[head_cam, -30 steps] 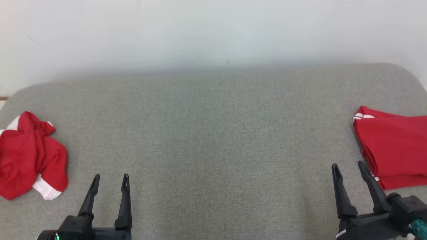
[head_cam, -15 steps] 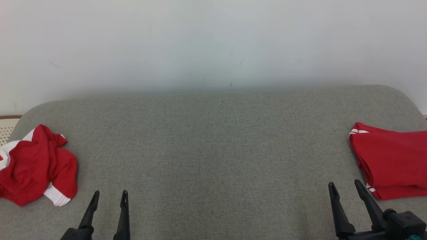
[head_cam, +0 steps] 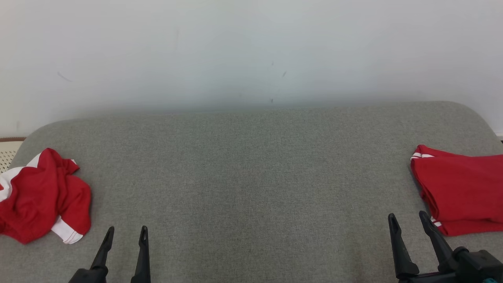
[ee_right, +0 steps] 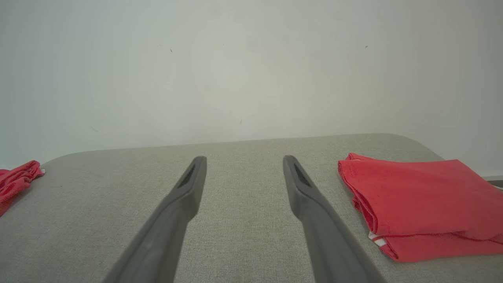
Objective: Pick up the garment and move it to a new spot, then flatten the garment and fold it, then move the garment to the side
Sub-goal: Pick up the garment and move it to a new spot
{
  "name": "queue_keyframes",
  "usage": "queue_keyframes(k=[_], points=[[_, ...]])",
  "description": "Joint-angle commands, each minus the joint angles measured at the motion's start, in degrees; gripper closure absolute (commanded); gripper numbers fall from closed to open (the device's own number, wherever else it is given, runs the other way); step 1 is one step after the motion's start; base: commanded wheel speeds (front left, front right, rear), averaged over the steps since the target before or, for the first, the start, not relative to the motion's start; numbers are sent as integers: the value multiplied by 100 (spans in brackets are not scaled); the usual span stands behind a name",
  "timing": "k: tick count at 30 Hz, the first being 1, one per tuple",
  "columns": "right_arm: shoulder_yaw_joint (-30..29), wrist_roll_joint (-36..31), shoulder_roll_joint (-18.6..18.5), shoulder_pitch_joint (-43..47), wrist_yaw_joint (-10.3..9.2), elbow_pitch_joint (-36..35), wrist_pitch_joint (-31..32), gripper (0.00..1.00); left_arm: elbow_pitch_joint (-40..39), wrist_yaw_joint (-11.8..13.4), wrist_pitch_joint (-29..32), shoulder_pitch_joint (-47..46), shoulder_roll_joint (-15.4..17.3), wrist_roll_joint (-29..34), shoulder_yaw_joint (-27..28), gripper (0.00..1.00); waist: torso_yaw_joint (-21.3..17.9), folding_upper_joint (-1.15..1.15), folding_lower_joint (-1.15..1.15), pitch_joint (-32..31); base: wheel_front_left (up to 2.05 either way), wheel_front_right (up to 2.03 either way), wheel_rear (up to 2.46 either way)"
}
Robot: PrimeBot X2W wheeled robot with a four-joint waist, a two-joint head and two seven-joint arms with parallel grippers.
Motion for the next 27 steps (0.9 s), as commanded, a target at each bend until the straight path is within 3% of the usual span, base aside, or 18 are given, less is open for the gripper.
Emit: queue_keyframes(k=[1,16,21,27], points=[[-9,-27,14,58,-6,-7,-11,0,13,12,-14,41,42,-33,8,0,-6,0,0,4,0,0,0],[-68,-75,35,102,-5,-20,-37,0,60,-8,-57,-55,21,-78,-20,0,77,0,0,12,0,0,0],[33,-73,7,134,-5,-127,1,0,71,-31,-82,-155,-19,-152,15,0,473,0,0,20,0,0,0],[249,-86,9,116,-5,-245,47,0,-25,44,-126,-149,-43,-157,105,0,1239,0,0,38,0,0,0]])
